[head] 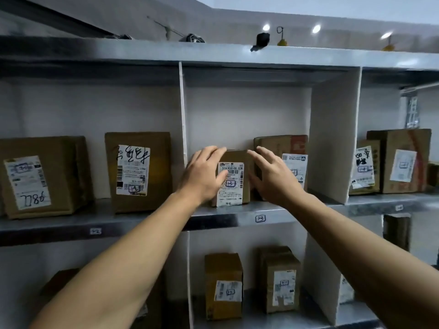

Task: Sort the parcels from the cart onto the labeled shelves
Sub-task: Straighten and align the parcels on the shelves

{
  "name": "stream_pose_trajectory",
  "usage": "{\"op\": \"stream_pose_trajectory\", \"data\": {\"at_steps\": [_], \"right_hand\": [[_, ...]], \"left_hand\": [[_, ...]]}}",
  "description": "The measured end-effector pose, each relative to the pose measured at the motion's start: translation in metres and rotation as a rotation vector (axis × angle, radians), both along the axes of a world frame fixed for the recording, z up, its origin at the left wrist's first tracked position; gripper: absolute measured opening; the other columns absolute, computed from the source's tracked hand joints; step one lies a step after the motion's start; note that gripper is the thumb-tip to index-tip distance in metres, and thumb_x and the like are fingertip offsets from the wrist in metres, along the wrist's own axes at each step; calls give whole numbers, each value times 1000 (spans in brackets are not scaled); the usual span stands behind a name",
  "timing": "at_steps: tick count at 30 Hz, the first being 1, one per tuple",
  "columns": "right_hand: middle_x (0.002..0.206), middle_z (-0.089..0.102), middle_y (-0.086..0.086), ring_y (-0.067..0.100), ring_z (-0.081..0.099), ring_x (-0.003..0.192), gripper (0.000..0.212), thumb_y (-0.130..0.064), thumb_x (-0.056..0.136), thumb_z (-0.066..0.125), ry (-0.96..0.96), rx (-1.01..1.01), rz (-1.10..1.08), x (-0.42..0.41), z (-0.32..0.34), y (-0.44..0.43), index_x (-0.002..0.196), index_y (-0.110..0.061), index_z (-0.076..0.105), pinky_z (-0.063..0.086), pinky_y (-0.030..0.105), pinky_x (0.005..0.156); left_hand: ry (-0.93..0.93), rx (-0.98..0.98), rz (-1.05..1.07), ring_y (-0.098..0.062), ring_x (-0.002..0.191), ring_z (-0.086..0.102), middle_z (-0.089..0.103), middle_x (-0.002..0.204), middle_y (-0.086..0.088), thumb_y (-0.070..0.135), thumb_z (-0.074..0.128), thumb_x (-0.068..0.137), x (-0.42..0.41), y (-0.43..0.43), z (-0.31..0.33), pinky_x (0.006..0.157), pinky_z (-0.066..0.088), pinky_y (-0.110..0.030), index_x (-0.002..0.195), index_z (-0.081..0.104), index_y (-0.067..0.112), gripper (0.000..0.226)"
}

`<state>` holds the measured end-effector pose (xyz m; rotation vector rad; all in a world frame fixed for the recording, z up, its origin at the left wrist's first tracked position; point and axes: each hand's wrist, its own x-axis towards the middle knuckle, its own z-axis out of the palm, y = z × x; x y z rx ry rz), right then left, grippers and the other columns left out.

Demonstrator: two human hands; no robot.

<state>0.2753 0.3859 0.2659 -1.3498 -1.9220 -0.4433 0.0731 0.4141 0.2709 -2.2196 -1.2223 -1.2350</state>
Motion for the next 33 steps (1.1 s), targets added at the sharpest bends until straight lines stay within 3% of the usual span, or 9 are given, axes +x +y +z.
{"op": "stream_pose_trajectory", "data": {"at_steps": [3, 10, 14, 22, 33], "right_hand": [[160, 30, 16, 37, 32, 144, 63, -34, 98, 60, -3, -11, 71, 8, 5, 32, 154, -19, 35, 29, 44, 116], [162, 26, 11, 33, 32, 144, 64, -38, 98, 58, 61, -79, 233, 3, 5, 82, 155, -24, 32, 32, 45, 117], [159, 32, 14, 33, 36, 143, 59, -36, 99, 59, 213, -108, 295, 2, 5, 96, 152, -20, 39, 32, 39, 117], [156, 35, 13, 31, 40, 140, 58, -29, 97, 64, 242, -62, 376, -2, -7, 108, 150, -19, 42, 36, 38, 115], [157, 33, 14, 32, 40, 140, 61, -28, 96, 65, 229, -43, 390, -2, -9, 112, 151, -19, 41, 34, 36, 113]], "left_hand": [[-26, -35, 75, -22, 136, 34, 40, 149, -3, 31, 62, 93, 13, 19, 3, 114, 29, -39, 148, 38, 22, 61], [-76, -142, 198, -27, 140, 32, 33, 155, -3, 35, 62, 92, 22, 45, 4, 115, 33, -49, 150, 33, 28, 65], [-90, -180, 191, -28, 139, 35, 33, 154, -4, 30, 64, 92, 20, 52, 2, 116, 31, -44, 148, 38, 25, 61], [-162, -198, 194, -24, 140, 33, 28, 156, -3, 21, 61, 95, 23, 56, -5, 114, 26, -31, 150, 34, 25, 61], [-151, -189, 222, -25, 140, 33, 28, 156, -4, 21, 62, 94, 23, 60, -8, 115, 28, -34, 149, 34, 23, 62]]}}
